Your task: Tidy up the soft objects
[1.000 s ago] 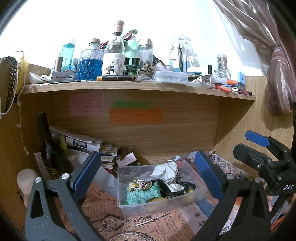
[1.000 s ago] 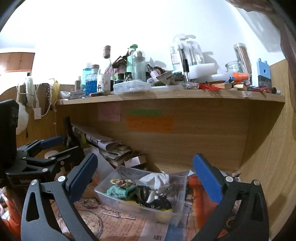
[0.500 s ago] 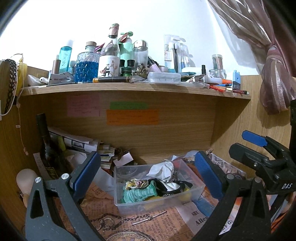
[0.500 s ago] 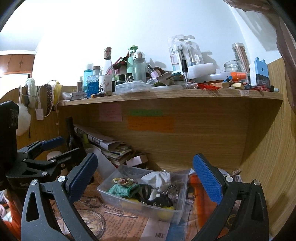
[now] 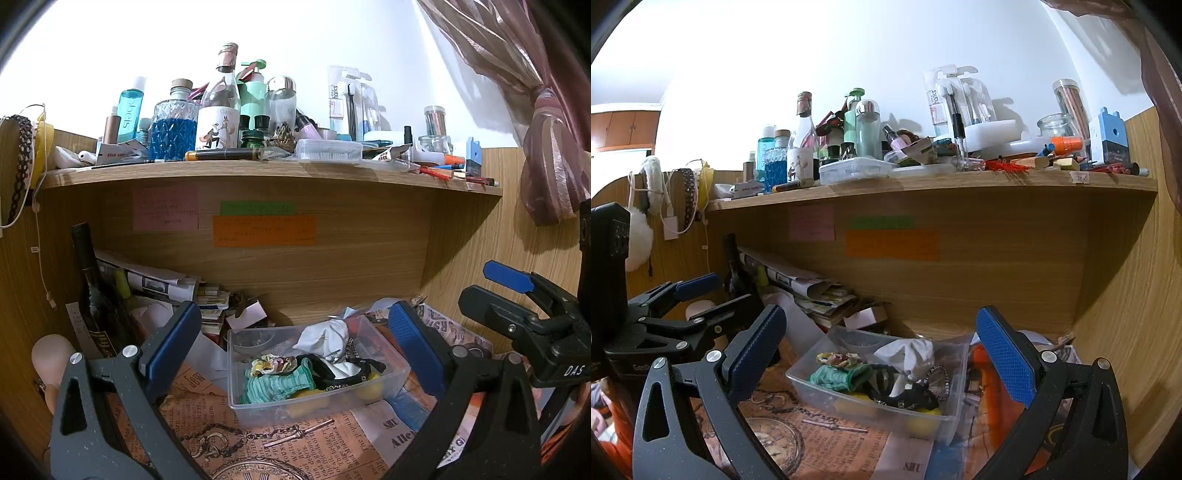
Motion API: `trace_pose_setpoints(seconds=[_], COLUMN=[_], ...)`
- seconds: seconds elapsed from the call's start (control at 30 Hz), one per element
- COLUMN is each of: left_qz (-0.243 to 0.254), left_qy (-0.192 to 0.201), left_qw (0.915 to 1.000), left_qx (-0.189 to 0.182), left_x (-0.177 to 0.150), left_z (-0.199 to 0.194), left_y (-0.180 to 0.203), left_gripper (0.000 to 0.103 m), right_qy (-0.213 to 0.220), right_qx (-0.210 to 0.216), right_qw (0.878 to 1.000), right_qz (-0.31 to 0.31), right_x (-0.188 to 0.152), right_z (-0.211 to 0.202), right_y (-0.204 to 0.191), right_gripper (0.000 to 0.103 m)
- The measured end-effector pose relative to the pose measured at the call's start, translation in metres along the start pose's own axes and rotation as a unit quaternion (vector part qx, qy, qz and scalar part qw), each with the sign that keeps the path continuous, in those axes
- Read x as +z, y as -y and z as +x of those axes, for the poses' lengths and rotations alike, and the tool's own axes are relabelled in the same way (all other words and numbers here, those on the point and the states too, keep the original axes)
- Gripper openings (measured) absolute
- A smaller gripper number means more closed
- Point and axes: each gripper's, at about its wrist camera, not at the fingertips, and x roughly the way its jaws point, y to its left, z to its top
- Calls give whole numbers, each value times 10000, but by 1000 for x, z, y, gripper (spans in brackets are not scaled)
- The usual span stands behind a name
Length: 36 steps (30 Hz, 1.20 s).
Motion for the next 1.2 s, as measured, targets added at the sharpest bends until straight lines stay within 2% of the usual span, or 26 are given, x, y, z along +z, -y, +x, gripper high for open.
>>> trace_pose_setpoints(seconds=[1.2], left_qz=[-35], left_qy=[-43], left_qw=[9999], left_qx=[-100], left_x=[-2], left_z=[2], left_y=[-1], left_gripper=[103], right_qy=[2], right_qx=[-3], right_qw=[10000], right_qz=[-7], right_x=[-1], right_z=[1], right_y=[-3], right_gripper=[103])
